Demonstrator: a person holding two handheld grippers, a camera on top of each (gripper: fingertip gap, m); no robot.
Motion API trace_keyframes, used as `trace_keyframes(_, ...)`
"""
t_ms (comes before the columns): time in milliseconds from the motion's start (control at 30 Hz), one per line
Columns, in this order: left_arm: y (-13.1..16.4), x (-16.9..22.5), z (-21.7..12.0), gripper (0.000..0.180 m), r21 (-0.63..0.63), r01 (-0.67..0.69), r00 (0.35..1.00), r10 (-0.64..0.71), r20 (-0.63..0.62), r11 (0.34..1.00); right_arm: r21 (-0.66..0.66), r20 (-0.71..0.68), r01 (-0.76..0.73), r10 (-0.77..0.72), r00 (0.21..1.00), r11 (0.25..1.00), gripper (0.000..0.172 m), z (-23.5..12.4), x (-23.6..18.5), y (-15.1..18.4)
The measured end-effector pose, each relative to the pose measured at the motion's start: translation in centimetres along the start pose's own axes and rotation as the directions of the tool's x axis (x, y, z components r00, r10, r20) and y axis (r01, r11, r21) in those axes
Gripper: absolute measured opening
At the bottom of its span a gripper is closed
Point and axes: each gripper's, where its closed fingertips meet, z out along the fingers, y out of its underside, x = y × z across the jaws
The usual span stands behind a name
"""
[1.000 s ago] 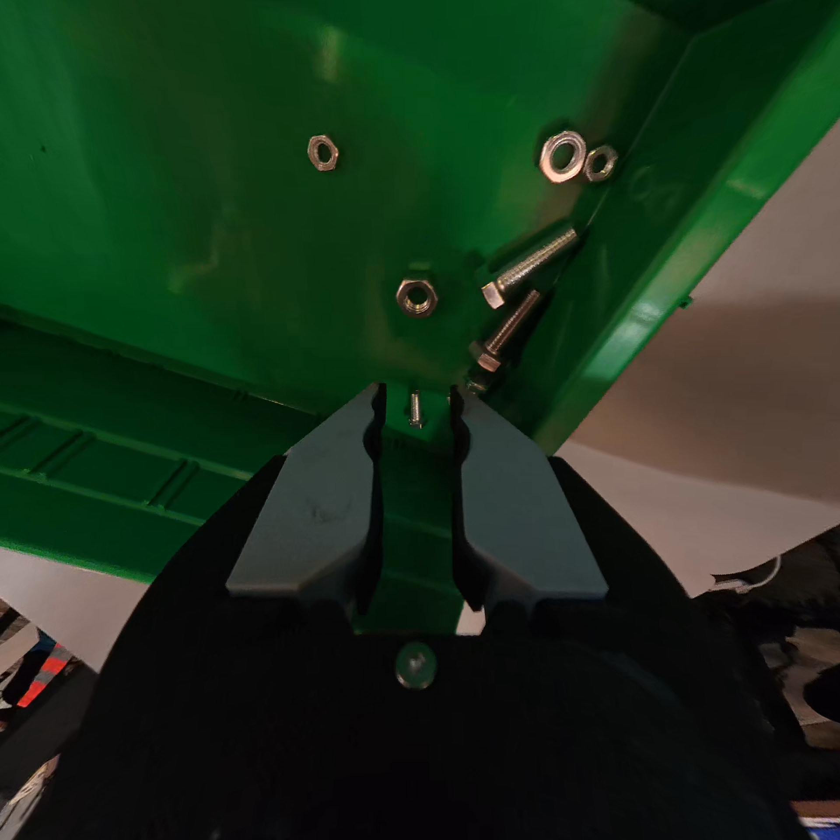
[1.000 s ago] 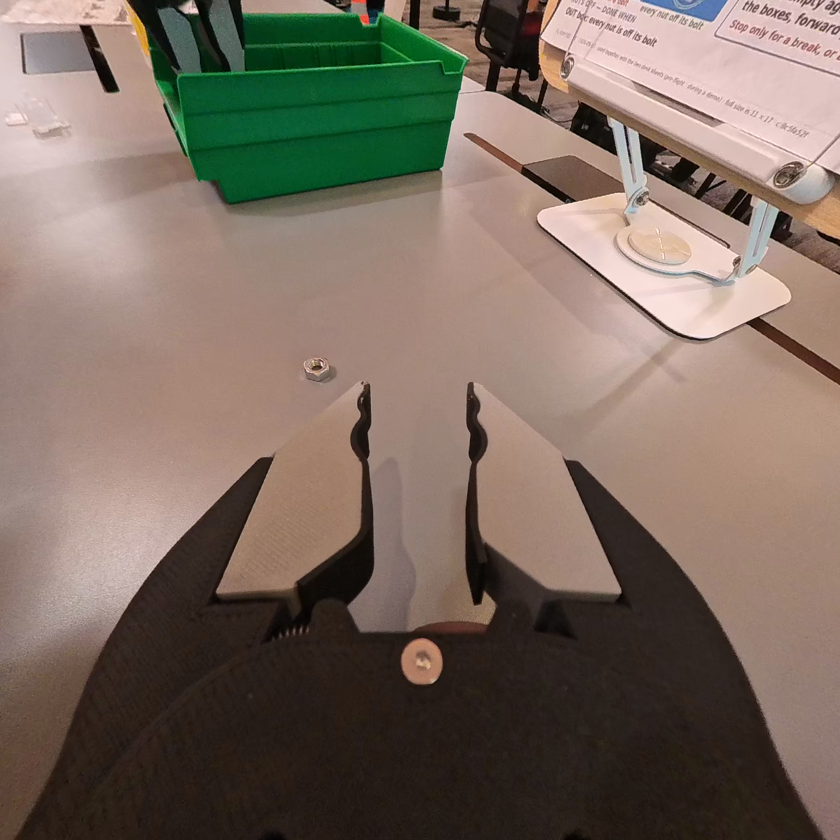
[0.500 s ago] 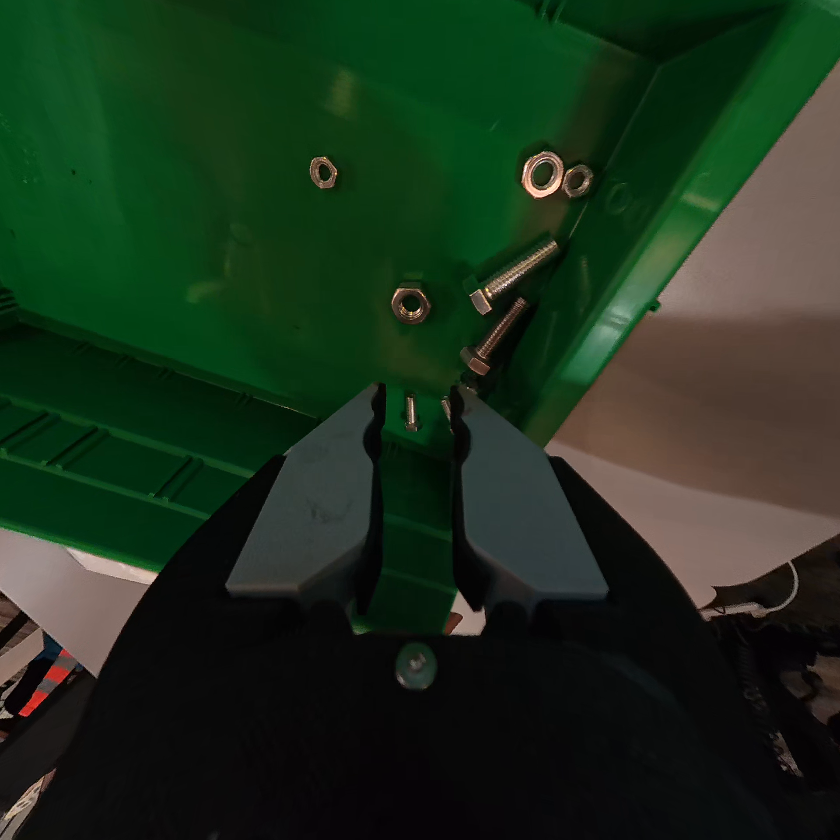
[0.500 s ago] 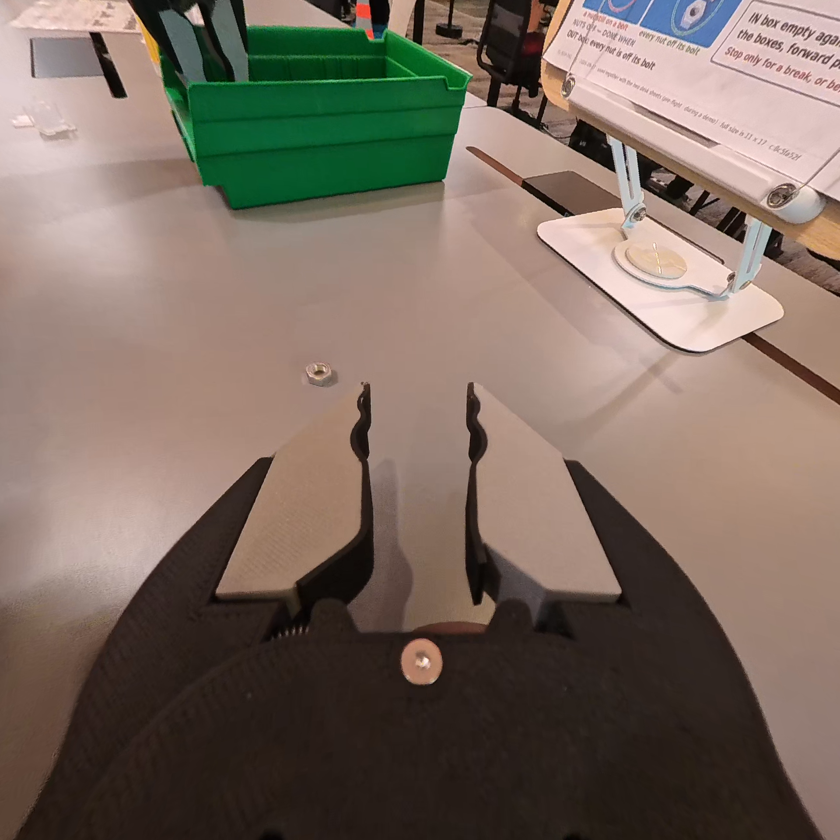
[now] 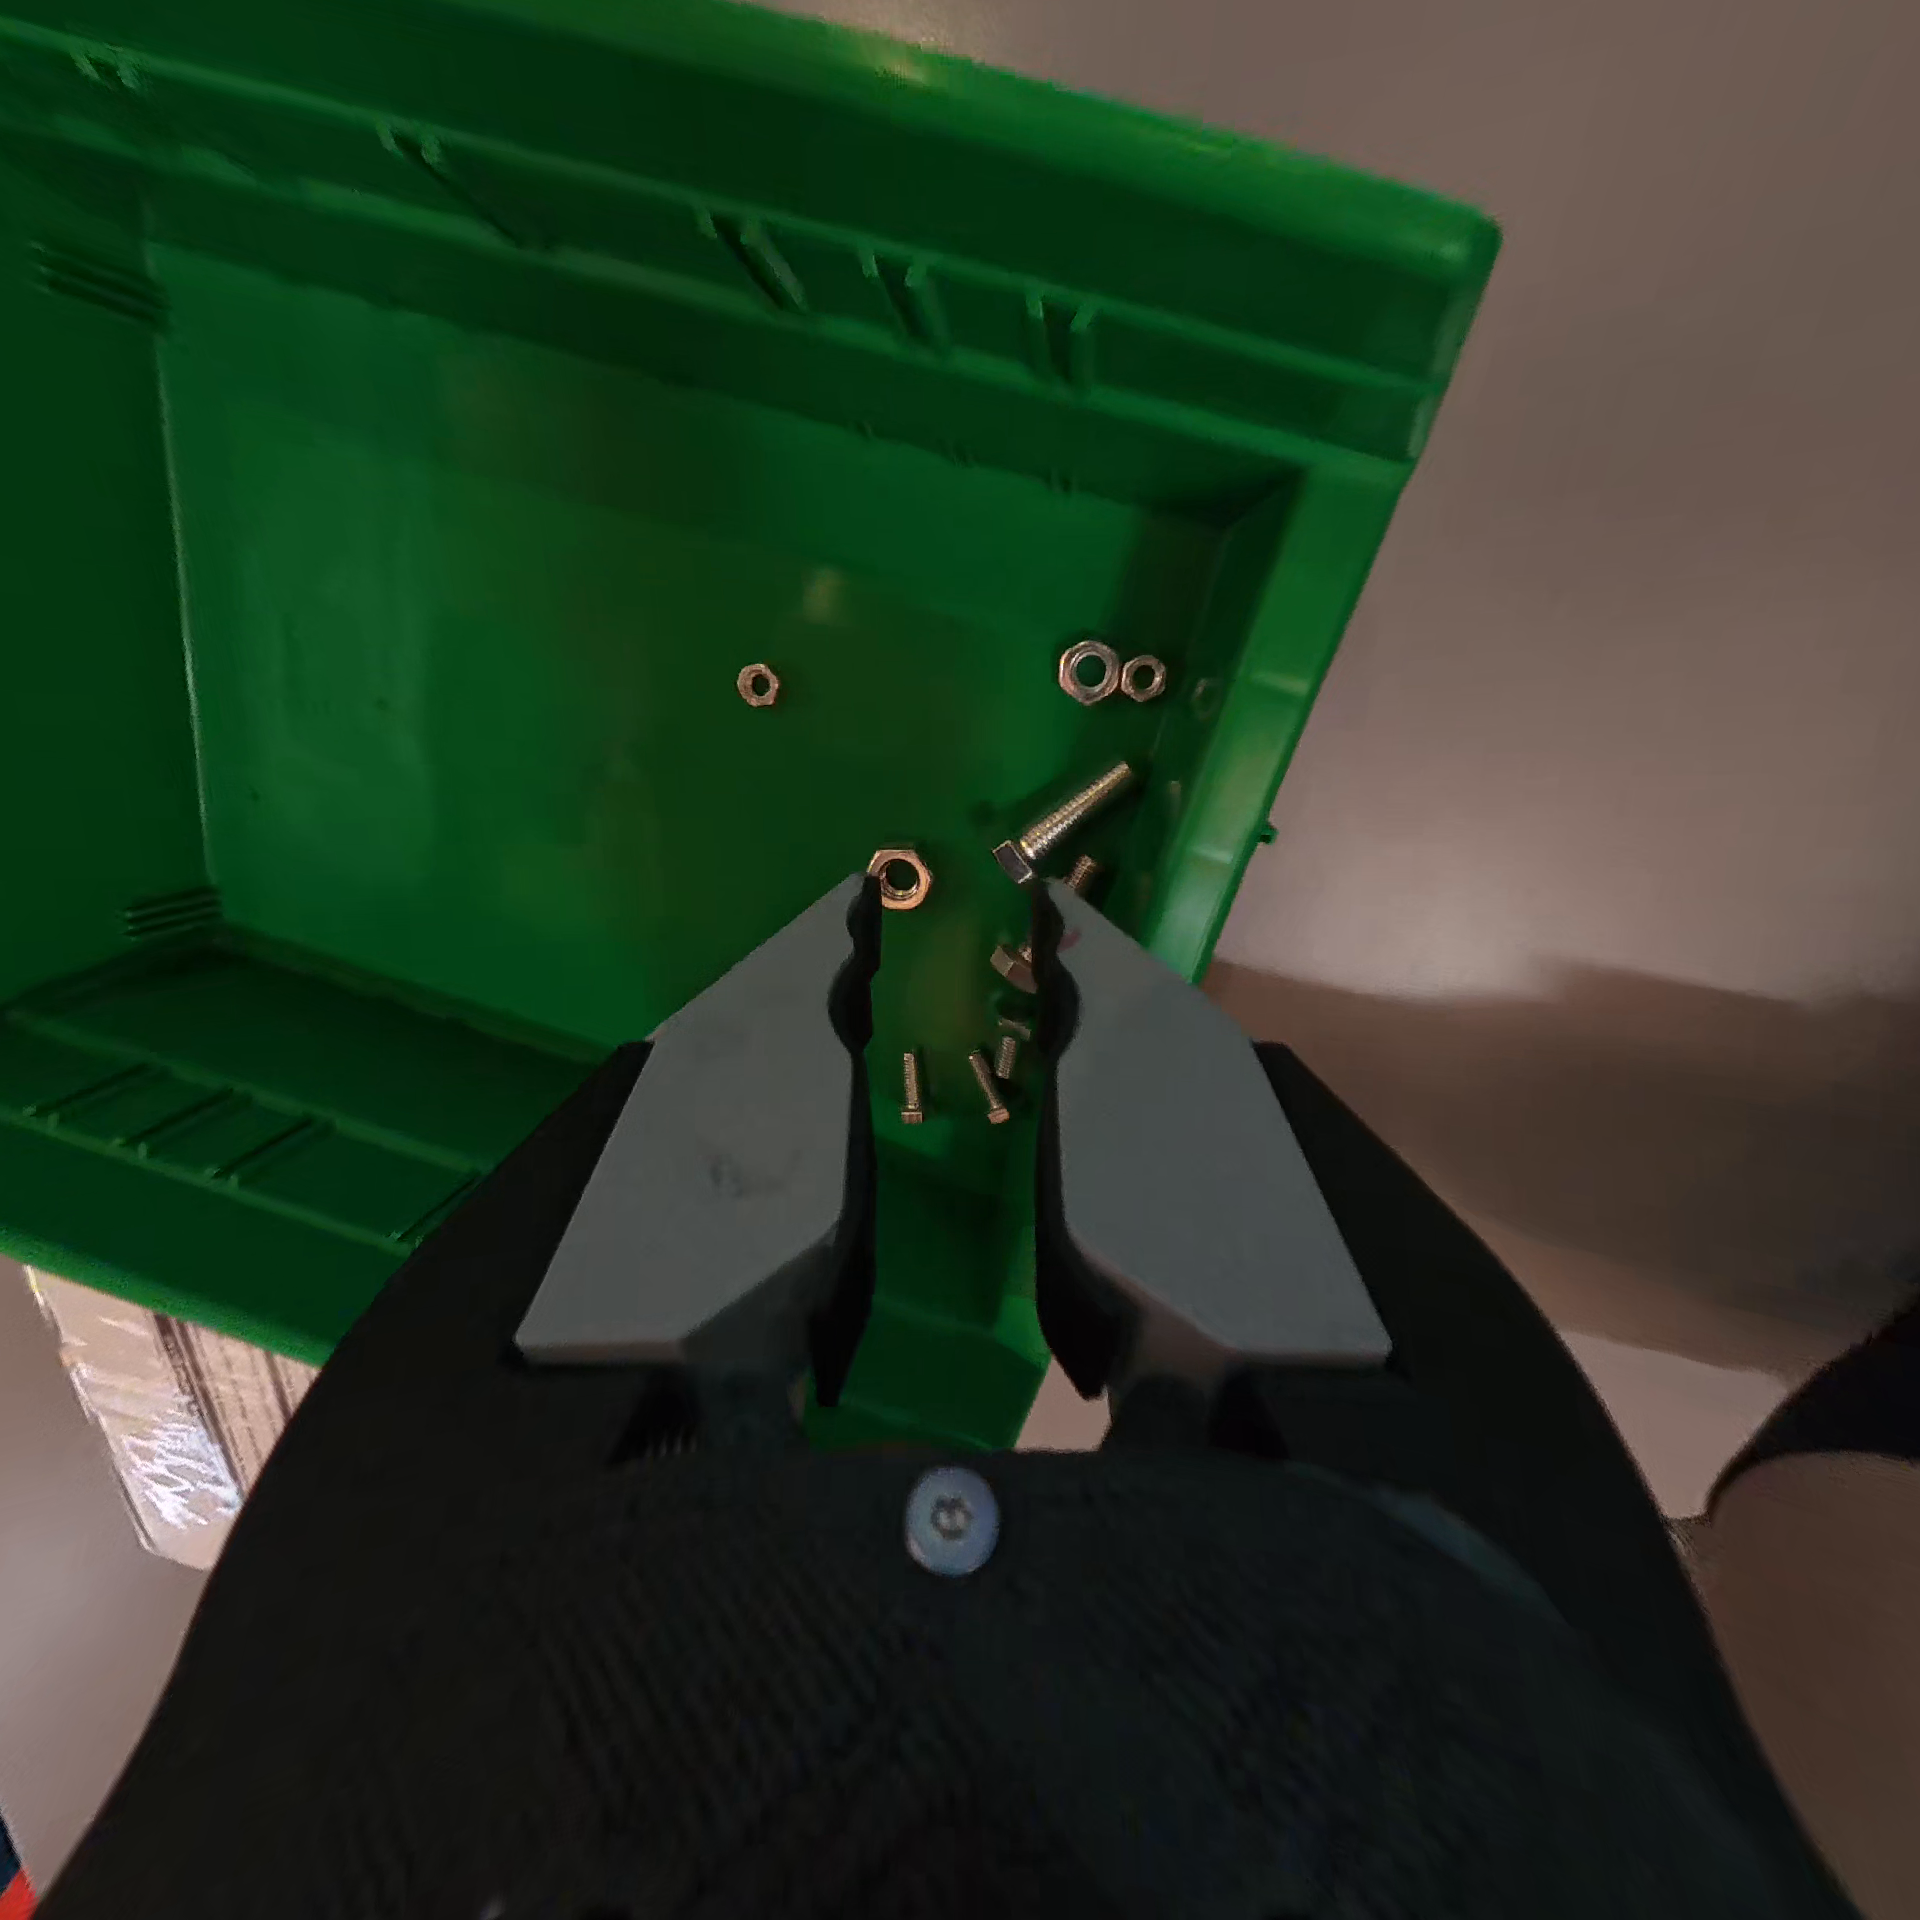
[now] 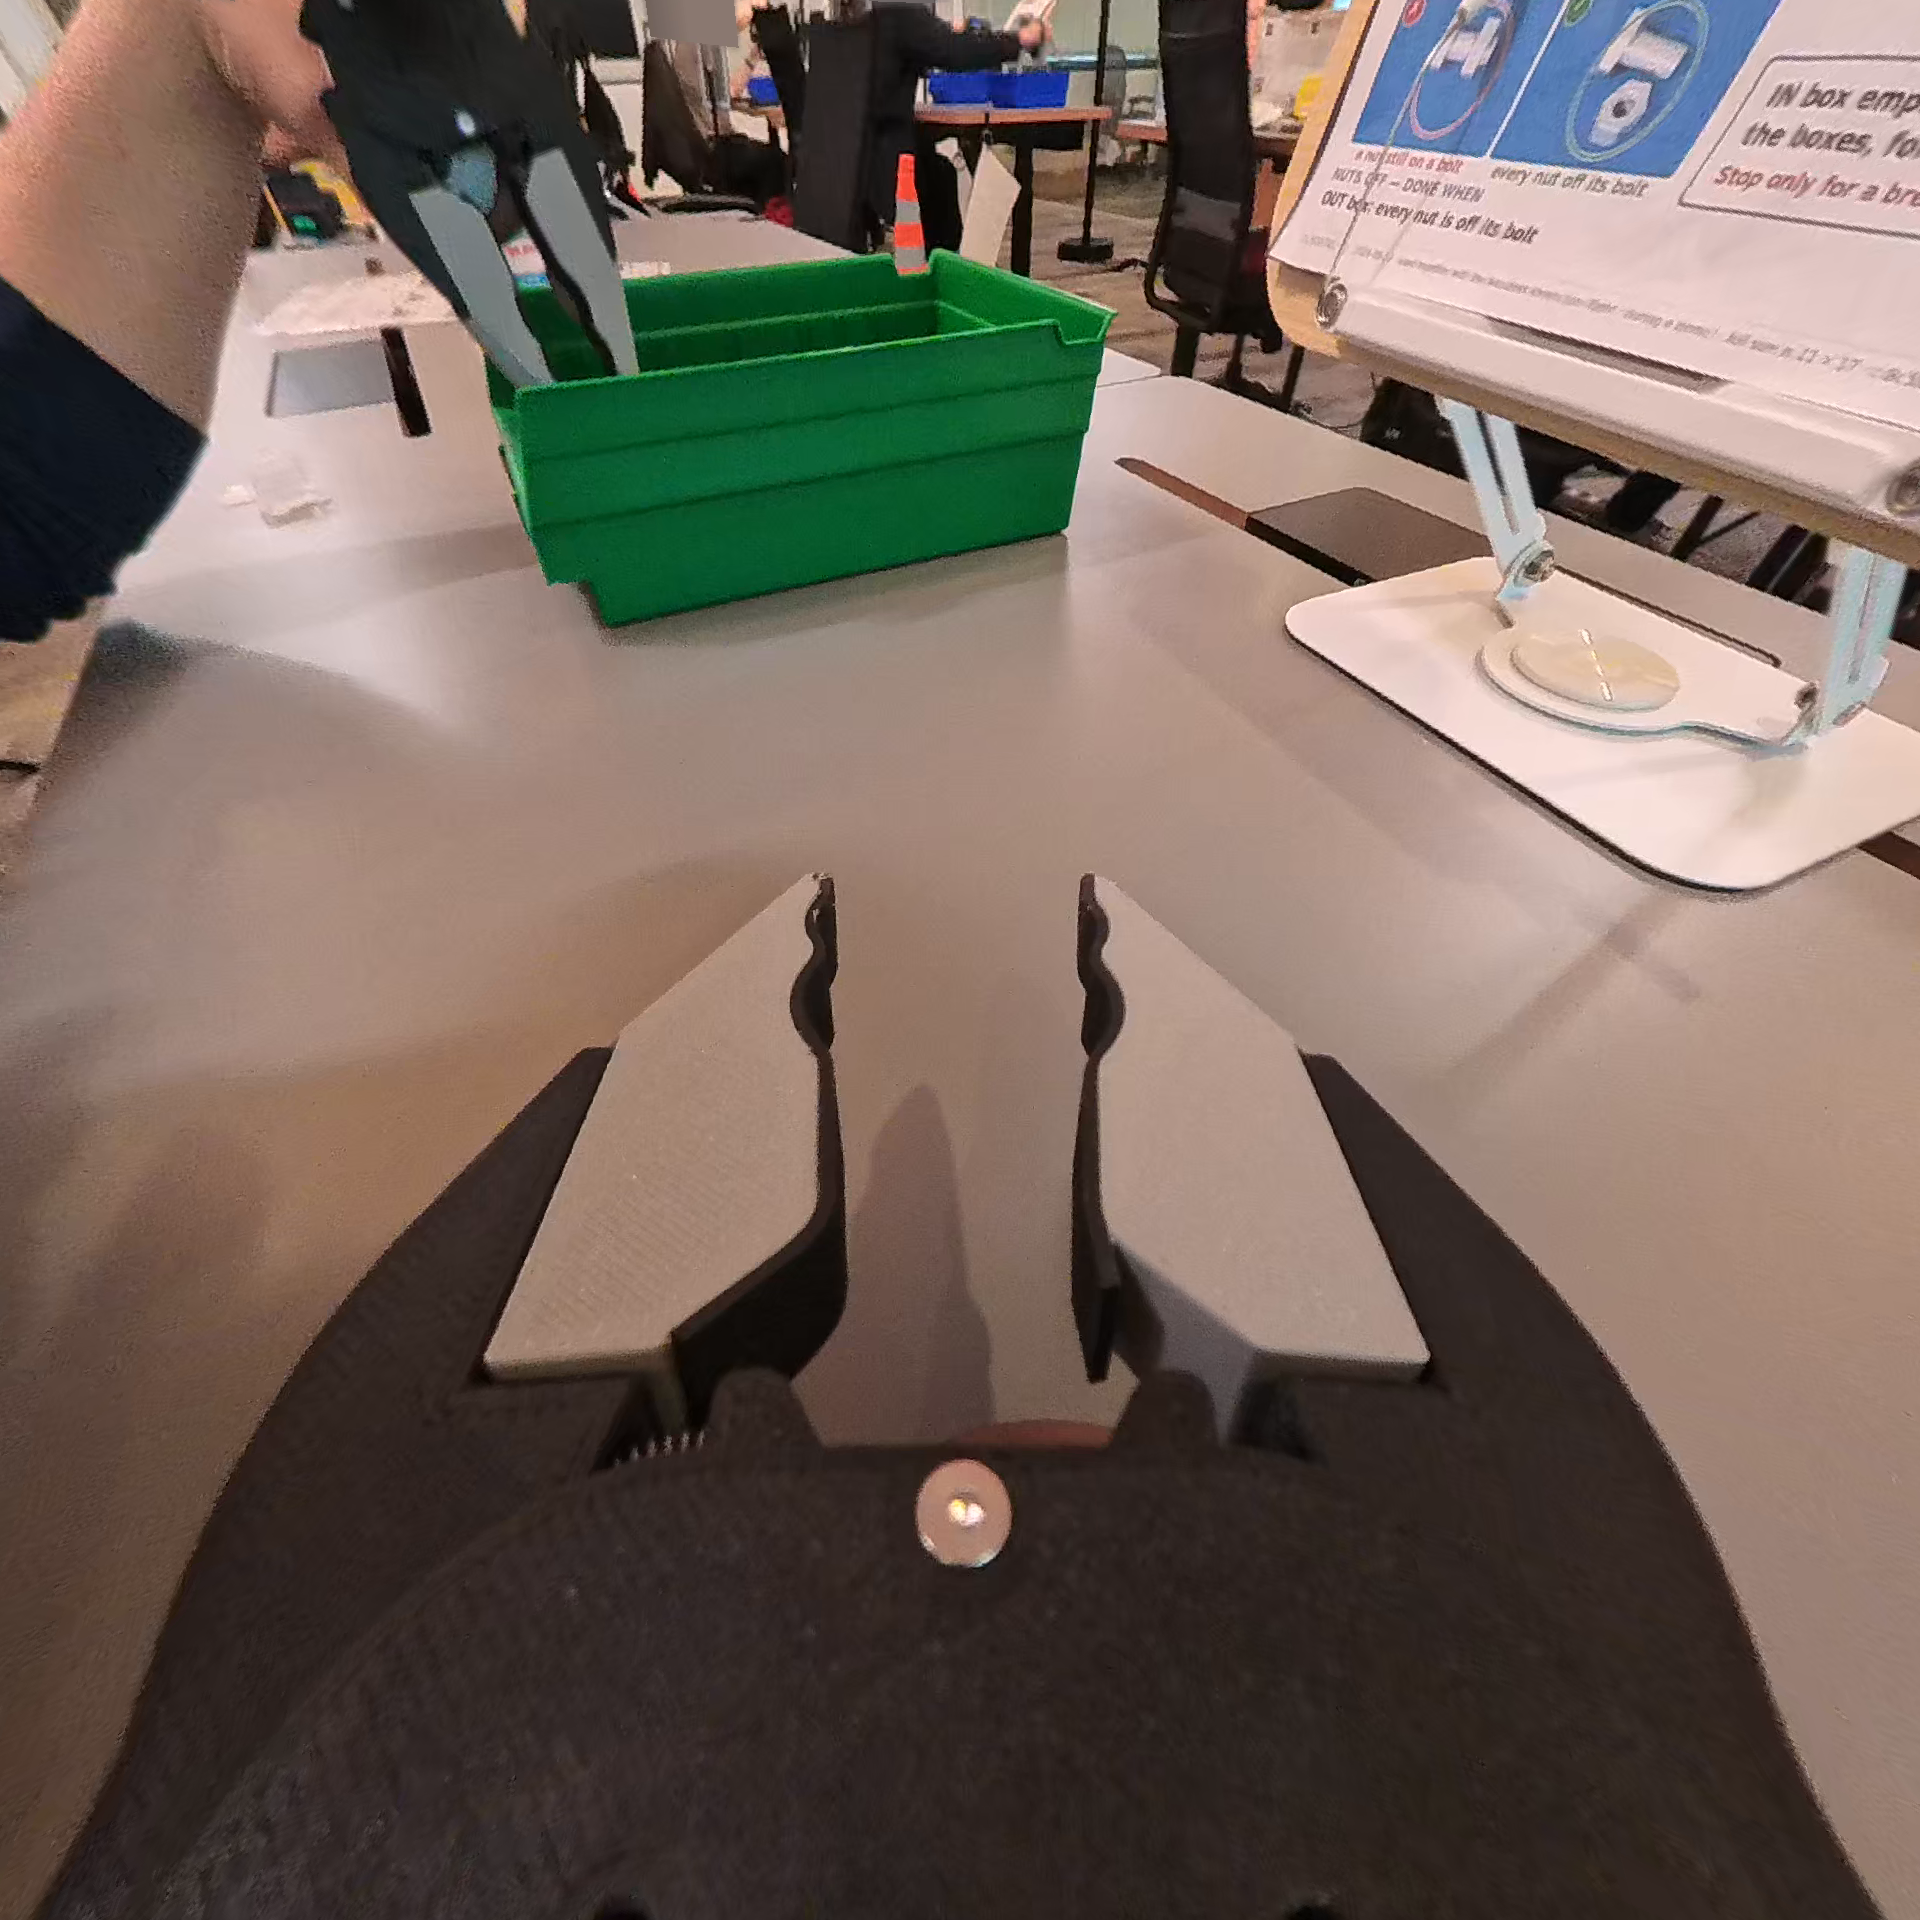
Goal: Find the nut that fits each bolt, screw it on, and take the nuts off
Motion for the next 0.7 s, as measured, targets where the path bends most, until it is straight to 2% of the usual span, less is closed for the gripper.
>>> trace_keyframes(100, 0.4, 0.1, 0.7, 0.024, -0.009, -0.007, 0.999, 0.007, -0.036, 1.000, -0.012, -0.007, 0.013, -0.013, 1.000, 1.000, 0.043, 1.4, -0.1, -0.2)
trace_keyframes(200, -0.5, 1.4, 1.0, 0.023, 0.050, -0.063, 0.990, 0.069, -0.123, 0.997, -0.046, 0.001, 0.039, -0.039, 0.999, 0.998, 0.042, 2.6, -0.5, 0.5)
trace_keyframes(400, -1.9, 1.8, 0.9, 0.024, 0.108, -0.101, 0.983, 0.116, -0.139, 0.989, -0.069, 0.038, 0.060, -0.057, 0.998, 0.996, 0.042, 3.8, -1.5, 1.0)
trace_keyframes(700, 0.1, 1.7, 1.7, 0.022, 0.054, -0.057, 0.991, 0.063, -0.121, 0.997, -0.050, 0.045, 0.070, -0.067, 0.997, 0.996, 0.042, 2.9, -2.3, 0.9)
